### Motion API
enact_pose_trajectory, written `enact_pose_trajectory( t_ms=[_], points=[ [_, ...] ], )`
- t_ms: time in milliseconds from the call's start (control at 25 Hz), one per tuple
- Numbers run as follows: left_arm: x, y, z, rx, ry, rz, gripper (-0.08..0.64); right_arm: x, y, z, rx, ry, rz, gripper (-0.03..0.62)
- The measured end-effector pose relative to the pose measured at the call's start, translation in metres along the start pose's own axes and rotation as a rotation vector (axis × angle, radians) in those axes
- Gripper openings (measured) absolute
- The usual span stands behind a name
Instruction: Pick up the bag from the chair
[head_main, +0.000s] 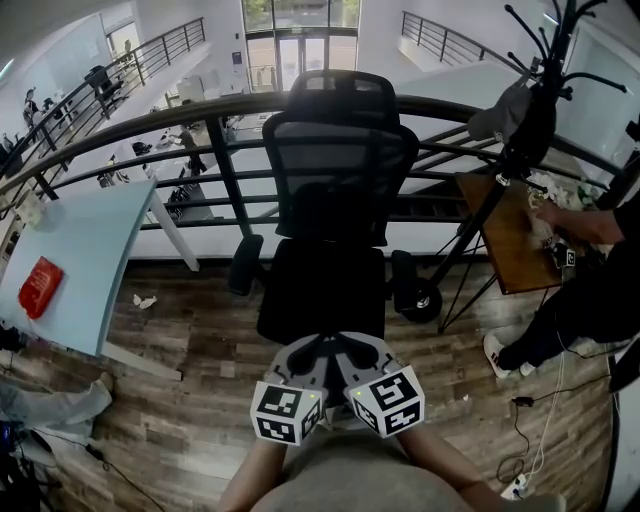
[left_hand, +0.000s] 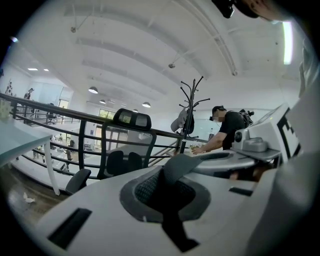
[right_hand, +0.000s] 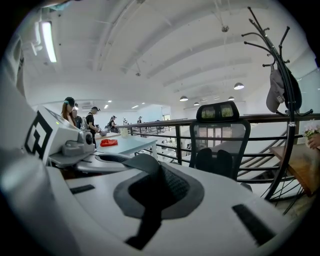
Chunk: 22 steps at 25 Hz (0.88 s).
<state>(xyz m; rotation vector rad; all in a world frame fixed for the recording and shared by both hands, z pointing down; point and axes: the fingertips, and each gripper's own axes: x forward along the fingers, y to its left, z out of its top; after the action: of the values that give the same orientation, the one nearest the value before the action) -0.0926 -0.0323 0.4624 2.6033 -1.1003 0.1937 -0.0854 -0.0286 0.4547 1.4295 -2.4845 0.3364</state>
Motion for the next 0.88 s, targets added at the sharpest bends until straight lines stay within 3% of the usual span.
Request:
enact_pose_trajectory(
  t_ms=[880],
  points=[
    [-0.0045, 0.0056, 0.006, 0.018, -0.002, 0.018, 0.002, 0.0035, 0.0049, 0.0062, -0.013, -0.012, 0.015, 0.0]
  ],
)
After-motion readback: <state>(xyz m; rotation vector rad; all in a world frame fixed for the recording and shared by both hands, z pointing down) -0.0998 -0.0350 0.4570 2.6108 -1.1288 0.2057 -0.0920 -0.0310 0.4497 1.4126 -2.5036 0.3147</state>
